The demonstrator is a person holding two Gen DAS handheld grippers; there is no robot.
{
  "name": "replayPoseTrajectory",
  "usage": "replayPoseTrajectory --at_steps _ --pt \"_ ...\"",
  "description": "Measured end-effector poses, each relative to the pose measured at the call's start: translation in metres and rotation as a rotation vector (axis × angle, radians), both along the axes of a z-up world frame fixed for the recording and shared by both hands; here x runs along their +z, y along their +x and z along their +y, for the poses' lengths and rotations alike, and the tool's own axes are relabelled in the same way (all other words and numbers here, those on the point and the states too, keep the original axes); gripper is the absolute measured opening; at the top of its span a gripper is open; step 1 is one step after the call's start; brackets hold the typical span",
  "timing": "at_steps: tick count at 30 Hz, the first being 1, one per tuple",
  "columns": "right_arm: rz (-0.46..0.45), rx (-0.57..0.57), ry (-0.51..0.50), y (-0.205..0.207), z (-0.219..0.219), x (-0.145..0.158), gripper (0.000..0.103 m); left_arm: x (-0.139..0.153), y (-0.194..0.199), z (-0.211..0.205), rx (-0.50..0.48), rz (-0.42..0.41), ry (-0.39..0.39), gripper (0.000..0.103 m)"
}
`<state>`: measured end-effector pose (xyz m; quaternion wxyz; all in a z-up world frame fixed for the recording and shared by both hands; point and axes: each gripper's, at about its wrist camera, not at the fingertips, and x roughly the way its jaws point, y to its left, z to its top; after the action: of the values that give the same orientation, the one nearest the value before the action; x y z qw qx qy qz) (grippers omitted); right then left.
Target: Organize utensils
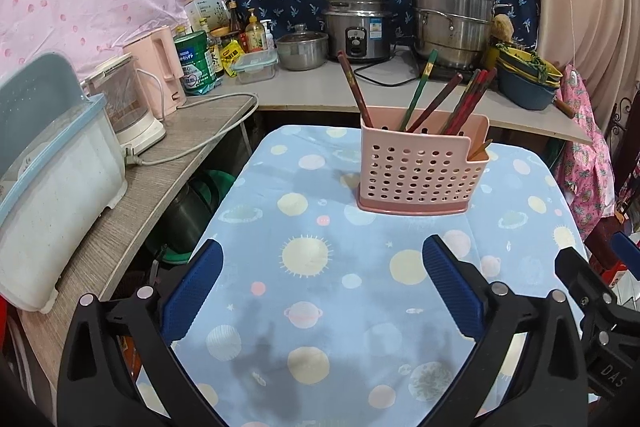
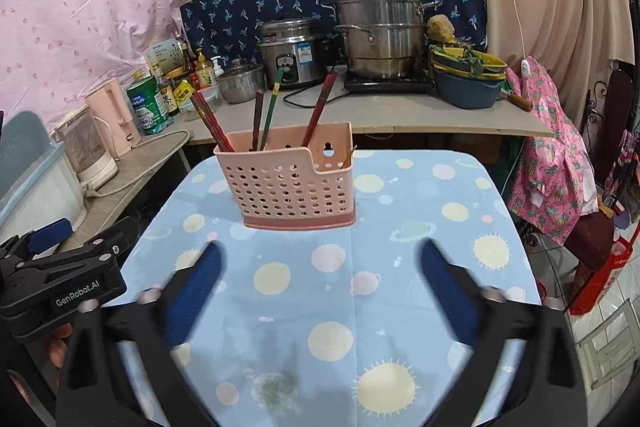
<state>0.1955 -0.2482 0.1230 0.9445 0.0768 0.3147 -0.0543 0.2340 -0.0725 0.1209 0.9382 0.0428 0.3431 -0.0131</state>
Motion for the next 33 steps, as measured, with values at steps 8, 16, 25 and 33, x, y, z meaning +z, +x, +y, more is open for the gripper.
replayPoseTrajectory --at_steps 8,16,25,33 --pt "0.016 -0.012 -0.006 -0.004 -0.001 -0.012 0.097 -0.008 0.000 0.001 -0.004 0.019 0.004 0.096" --pt "0.033 0.003 -0.027 -0.004 0.004 -0.020 0.097 -0.016 0.000 0.002 0.000 0.038 0.003 0.096" --pt "0.048 0.002 -0.031 -0.003 0.006 -0.024 0.097 -0.019 -0.002 0.002 -0.001 0.032 0.009 0.096" --pt "0.059 0.001 -0.040 -0.001 0.011 -0.029 0.097 -0.023 0.000 0.001 -0.005 0.046 0.011 0.096"
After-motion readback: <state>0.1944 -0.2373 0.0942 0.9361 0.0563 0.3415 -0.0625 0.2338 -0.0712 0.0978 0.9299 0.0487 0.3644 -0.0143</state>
